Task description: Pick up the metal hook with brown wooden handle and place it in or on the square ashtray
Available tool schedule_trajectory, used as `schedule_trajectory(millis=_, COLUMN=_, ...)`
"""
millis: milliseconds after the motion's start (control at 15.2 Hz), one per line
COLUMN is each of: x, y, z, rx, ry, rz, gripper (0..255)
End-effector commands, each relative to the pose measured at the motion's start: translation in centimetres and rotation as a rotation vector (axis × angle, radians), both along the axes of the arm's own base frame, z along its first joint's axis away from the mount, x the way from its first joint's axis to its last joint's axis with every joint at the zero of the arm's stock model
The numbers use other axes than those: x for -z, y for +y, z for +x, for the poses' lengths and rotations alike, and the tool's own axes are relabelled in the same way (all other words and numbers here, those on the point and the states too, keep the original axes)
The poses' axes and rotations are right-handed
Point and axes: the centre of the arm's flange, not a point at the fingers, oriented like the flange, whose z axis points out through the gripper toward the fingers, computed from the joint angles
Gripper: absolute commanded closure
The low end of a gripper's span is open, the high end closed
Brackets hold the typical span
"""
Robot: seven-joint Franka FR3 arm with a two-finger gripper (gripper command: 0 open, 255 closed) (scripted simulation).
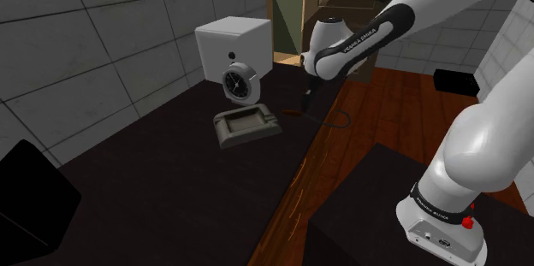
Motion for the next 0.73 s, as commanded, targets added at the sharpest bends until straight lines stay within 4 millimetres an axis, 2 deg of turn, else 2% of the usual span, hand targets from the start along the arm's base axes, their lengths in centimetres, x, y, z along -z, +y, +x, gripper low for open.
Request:
schedule_trajectory(millis=0, x=2.2, y=0.0, z=1.4, rx=-0.028, ry=-0.015, rz=-0.006, gripper=0)
schedule_trajectory(millis=528, x=6.4, y=-0.1, z=2.5, rx=-0.032, ry=-0.016, rz=-0.007, gripper=0)
schedule_trajectory(millis=660, x=6.4, y=-0.1, z=2.5, rx=-0.032, ry=-0.016, rz=-0.007, gripper=0)
